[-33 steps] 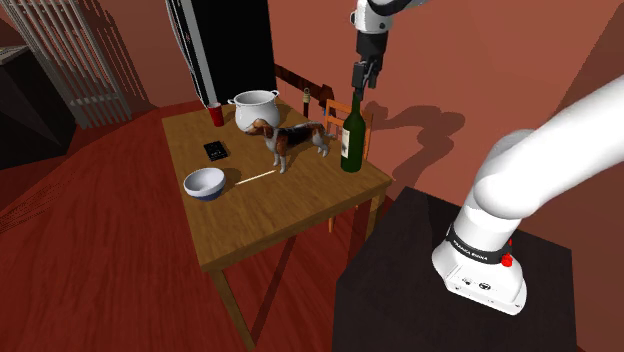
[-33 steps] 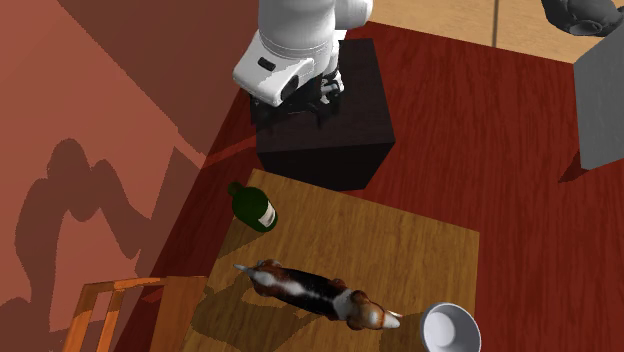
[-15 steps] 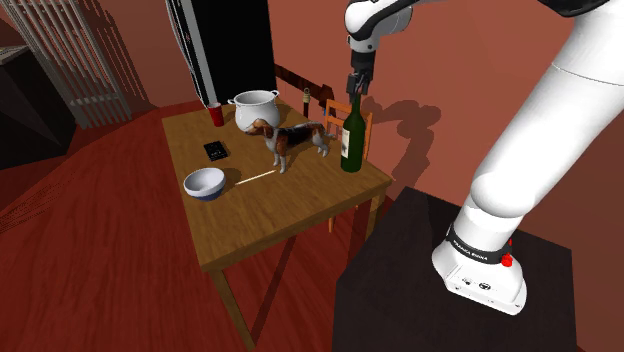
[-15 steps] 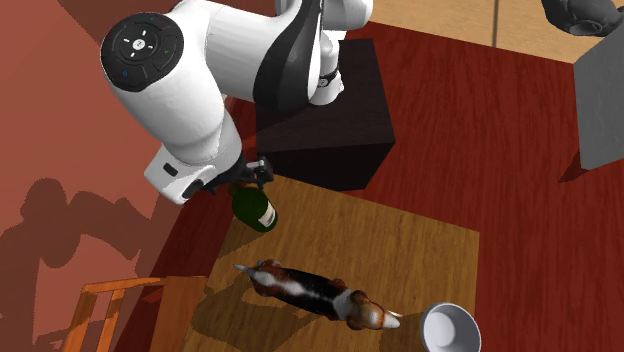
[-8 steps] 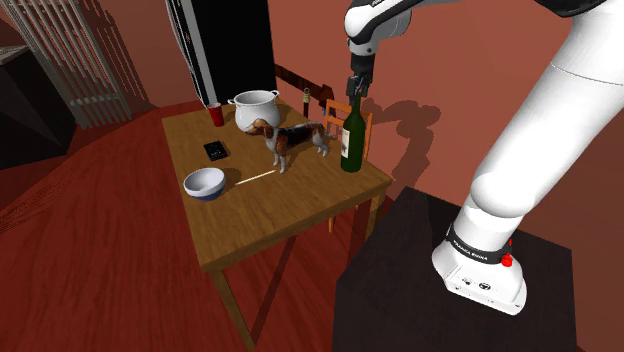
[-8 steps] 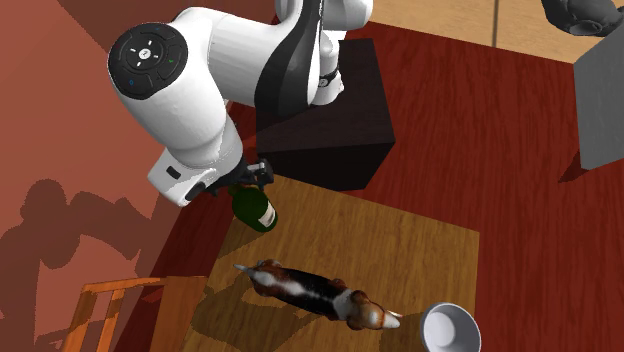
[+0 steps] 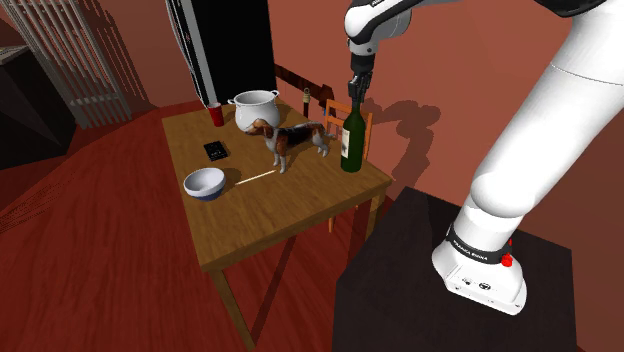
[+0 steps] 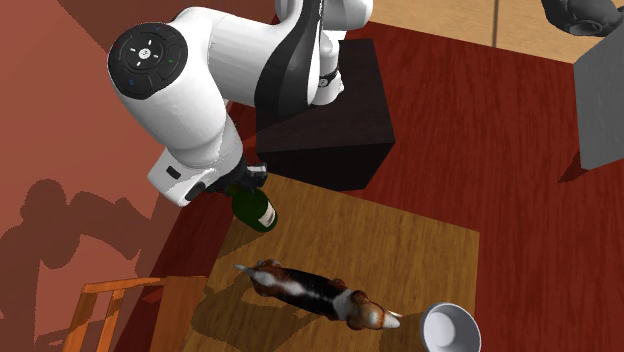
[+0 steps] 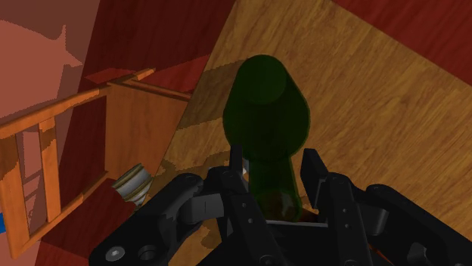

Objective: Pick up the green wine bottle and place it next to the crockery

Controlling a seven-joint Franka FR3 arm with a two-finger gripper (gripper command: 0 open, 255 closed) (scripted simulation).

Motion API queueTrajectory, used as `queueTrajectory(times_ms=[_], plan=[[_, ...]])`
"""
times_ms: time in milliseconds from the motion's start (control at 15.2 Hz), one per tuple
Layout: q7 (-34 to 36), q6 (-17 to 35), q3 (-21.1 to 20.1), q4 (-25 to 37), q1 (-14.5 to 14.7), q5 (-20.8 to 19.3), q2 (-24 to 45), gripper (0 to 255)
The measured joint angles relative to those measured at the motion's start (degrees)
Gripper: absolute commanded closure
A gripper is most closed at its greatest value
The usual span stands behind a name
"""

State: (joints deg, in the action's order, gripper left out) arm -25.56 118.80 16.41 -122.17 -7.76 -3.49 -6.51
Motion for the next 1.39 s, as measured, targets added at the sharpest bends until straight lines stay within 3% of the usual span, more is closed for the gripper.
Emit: queueTrajectory(times_ms=[330,1386], plan=[[0.0,-0.35,-0.01,0.27,0.0,-0.01,-0.06,255],[0.1,-12.3,-0.47,10.22,0.2,-0.29,-2.11,255]])
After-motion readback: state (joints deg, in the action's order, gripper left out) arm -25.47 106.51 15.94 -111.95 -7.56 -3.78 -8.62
